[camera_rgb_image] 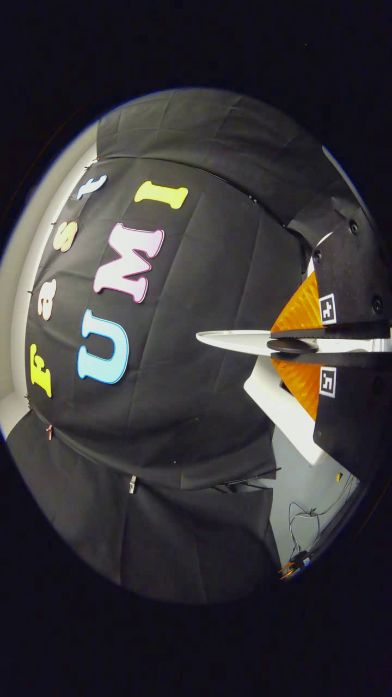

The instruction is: Open the toilet lid.

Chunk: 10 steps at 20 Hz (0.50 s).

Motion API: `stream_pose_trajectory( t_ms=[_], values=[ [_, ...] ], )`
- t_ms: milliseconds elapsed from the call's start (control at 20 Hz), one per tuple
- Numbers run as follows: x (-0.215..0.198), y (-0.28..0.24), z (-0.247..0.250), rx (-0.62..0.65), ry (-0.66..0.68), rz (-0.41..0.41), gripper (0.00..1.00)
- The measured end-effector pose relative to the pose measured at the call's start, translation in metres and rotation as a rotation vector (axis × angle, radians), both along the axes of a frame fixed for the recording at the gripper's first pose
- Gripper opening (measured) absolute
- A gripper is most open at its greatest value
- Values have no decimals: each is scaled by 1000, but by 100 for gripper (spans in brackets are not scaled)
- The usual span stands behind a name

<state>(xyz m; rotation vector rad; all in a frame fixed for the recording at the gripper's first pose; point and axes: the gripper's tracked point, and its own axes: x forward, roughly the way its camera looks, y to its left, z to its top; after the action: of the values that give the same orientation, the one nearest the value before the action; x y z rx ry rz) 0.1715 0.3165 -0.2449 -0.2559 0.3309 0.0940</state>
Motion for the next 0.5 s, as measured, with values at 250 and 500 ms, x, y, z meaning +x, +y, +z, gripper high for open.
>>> stream_pose_trajectory(
  t_ms=[250, 500],
  values=[
    [-5, 3, 8, 99, 21, 30, 49],
    [-24, 1, 42, 114, -26, 72, 96]
  ],
)
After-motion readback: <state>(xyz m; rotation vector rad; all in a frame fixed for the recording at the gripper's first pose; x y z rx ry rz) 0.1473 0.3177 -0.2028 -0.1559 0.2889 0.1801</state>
